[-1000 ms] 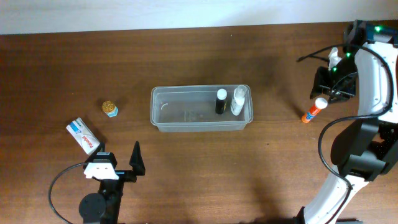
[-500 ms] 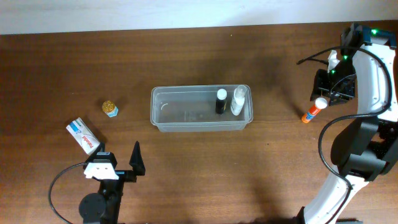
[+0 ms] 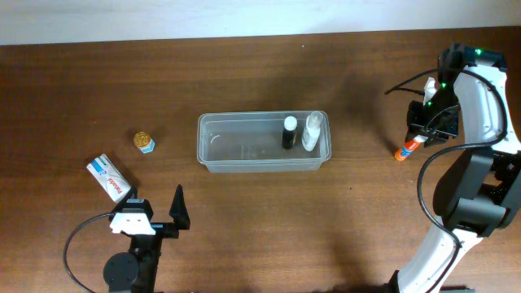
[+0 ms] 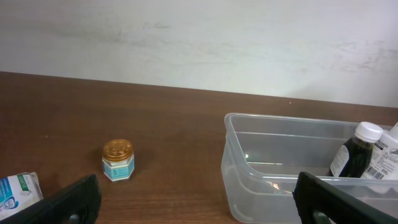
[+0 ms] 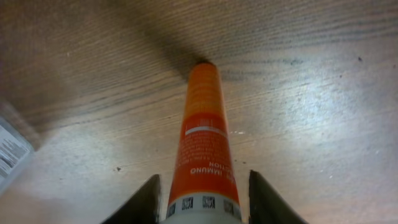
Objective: Pack container
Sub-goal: 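Close the right gripper on the orange tube and lift, then carry the orange tube into the container near the bottles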
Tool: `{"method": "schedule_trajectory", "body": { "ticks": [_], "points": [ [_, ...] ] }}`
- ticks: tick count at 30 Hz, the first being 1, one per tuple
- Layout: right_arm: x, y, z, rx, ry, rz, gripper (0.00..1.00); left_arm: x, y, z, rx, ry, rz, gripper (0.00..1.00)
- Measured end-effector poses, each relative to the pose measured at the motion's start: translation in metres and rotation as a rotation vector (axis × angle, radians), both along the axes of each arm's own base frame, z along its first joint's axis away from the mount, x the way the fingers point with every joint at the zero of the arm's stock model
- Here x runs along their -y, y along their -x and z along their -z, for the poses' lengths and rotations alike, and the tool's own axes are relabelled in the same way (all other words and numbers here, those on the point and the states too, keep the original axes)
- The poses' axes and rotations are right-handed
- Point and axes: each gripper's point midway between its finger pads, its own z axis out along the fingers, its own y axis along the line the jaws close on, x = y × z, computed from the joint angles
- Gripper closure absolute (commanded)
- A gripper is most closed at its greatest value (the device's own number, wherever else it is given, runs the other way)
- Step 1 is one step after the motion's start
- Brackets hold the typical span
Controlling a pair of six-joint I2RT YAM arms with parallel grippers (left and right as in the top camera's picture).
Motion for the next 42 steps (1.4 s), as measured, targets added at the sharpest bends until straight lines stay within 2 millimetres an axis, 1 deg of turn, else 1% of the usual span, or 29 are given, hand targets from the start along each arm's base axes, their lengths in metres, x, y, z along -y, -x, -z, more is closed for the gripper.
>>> {"method": "schedule_trajectory", "body": {
  "ticks": [3,4,14,18,21,25,29,35,39,42],
  "points": [
    [0.001,-0.002,0.001,0.009,0.003,0.000,0.80,0.000,0.000,0.000,0.000,0.000,0.000,0.01],
    [0.001,-0.003,0.002,0.011,0.003,0.002,0.81,0.000,0.000,0.000,0.000,0.000,0.000,0.00],
    [0.000,-0.001,0.002,0.003,0.001,0.001,0.82,0.000,0.000,0.000,0.000,0.000,0.000,0.00],
    [-0.005,0.005,0.000,-0.024,-0.005,-0.009,0.82,0.000,0.000,0.000,0.000,0.000,0.000,0.01],
    [-0.012,0.004,-0.007,-0.027,-0.006,-0.028,0.82,0.000,0.000,0.000,0.000,0.000,0.000,0.01],
    [-0.025,-0.002,-0.023,-0.006,0.000,-0.067,0.82,0.000,0.000,0.000,0.000,0.000,0.000,0.01],
    [-0.049,-0.008,-0.050,0.044,0.013,-0.132,0.82,0.000,0.000,0.000,0.000,0.000,0.000,0.01],
    [-0.096,-0.010,-0.101,0.166,0.020,-0.255,0.82,0.000,0.000,0.000,0.000,0.000,0.000,0.00],
    [-0.126,-0.005,-0.133,0.262,-0.001,-0.320,0.82,0.000,0.000,0.000,0.000,0.000,0.000,0.01],
    [-0.145,0.002,-0.153,0.322,-0.012,-0.354,0.82,0.000,0.000,0.000,0.000,0.000,0.000,0.00]
  ]
}}
